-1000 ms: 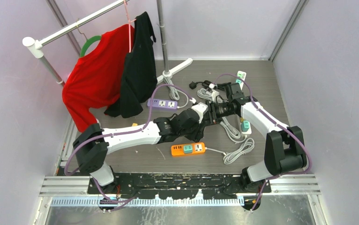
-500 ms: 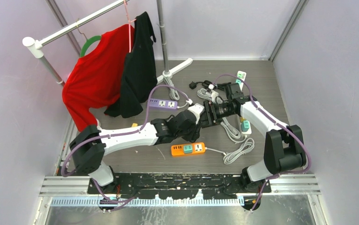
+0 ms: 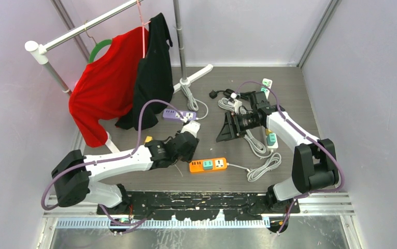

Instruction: Pull the plug off the socket

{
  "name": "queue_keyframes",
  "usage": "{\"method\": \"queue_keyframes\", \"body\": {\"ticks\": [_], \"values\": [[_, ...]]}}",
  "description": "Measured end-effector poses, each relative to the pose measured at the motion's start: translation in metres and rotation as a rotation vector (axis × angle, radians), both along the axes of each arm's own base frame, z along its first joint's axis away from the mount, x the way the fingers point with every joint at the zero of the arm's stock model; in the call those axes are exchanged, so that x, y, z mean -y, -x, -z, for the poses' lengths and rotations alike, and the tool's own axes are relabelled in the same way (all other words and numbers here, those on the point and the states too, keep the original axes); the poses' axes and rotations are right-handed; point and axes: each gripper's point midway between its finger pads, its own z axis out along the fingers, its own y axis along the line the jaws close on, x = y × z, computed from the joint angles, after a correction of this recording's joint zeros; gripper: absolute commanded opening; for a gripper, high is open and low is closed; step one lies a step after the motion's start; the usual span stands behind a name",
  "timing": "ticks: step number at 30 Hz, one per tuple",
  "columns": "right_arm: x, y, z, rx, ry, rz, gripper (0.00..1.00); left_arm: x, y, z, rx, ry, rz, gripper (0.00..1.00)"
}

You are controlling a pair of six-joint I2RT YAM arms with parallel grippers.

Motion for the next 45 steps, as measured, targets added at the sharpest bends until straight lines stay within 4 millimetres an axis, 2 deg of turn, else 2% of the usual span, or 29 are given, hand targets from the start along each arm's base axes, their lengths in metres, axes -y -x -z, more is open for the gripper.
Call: {"method": "queue_keyframes", "body": {"ticks": [9, 15, 18, 28, 36, 45], "values": [[0.003, -0.002, 0.0, 0.012, 0.01, 0.006, 0.8, -0.073, -0.002, 0.03, -0.044, -0.075, -0.186, 0.0], [0.004, -0.002, 0.001, 0.017, 0.013, 0.007, 0.8, -0.103, -0.012, 0.036, -0.063, -0.07, -0.333, 0.0], [0.004, -0.003, 0.001, 0.018, 0.013, 0.007, 0.8, -0.109, -0.013, 0.038, -0.062, -0.08, -0.372, 0.01], [0.005, -0.003, 0.002, 0.02, 0.018, 0.008, 0.8, -0.134, -0.017, 0.068, -0.13, -0.306, -0.534, 0.1], [0.005, -0.003, 0.002, 0.021, 0.02, 0.009, 0.8, -0.141, -0.023, 0.077, -0.142, -0.404, -0.604, 0.11], [0.005, -0.003, 0.003, 0.02, 0.022, 0.006, 0.81, -0.15, -0.029, 0.078, -0.153, -0.396, -0.645, 0.12]]}}
